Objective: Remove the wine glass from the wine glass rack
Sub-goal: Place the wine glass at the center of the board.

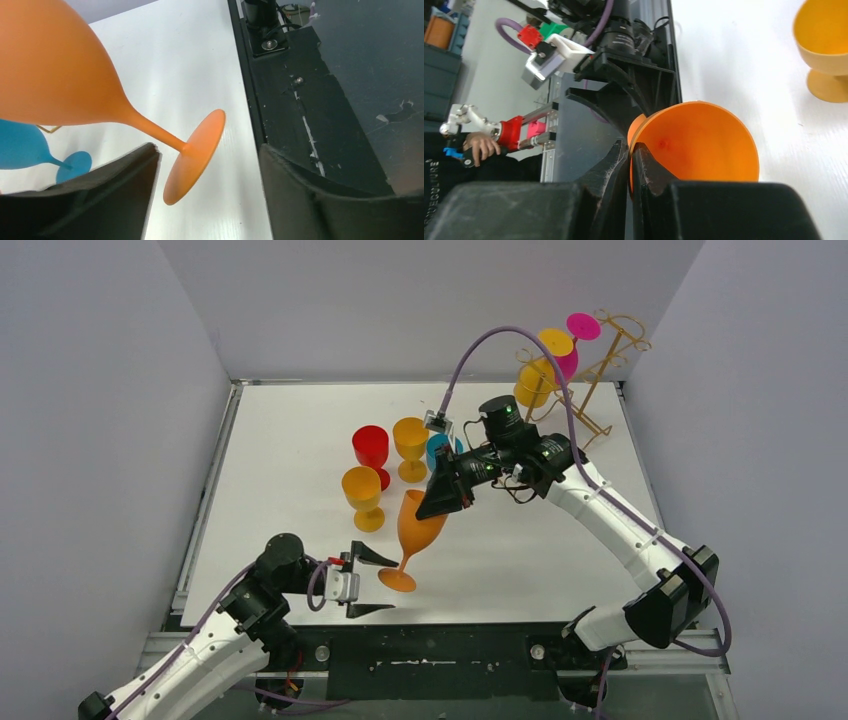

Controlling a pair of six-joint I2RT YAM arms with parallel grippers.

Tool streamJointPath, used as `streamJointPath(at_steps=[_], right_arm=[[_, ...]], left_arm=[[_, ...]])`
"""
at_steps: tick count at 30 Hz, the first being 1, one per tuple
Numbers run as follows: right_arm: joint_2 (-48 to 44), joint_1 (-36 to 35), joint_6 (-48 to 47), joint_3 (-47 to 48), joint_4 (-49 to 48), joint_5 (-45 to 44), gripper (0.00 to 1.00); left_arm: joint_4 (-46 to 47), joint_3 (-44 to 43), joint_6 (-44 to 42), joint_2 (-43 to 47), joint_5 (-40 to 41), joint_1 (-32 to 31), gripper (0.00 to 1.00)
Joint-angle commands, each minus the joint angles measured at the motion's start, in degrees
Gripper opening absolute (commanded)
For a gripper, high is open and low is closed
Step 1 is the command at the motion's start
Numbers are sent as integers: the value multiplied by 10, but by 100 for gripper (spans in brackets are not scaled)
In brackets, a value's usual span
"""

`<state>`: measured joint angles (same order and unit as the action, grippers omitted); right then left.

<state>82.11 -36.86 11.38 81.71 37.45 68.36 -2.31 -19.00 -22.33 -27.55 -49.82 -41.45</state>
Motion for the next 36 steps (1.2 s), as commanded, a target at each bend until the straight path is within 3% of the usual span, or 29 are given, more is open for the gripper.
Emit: streamJointPath(at_steps=[1,2,7,10,16,21,26,36], right_arm=[[-26,2,-40,-2,5,-66,0],[-31,2,-40,-7,4,-83,0],[-81,1,-39,-42,-24,-194,0],[-116,-9,-38,-75,-57,-271,0],[-144,-67,-43,-116,-87,-452,0],[-122,-155,-65,-127,-115,-630,0],[-70,-201,-82,-129,-163,-715,0],[49,-210,-58,-48,-169,-752,0]], left_arm=[[34,-7,39,9,7,1,85],[33,-8,42,9,9,1,96],[34,-15,54,14,82,2,98],[47,-23,108,30,197,3,97],[29,-60,276,67,504,14,97],[-65,-123,300,52,624,41,97],[-126,-168,332,-21,631,130,97],[-138,-180,401,-88,559,363,97]])
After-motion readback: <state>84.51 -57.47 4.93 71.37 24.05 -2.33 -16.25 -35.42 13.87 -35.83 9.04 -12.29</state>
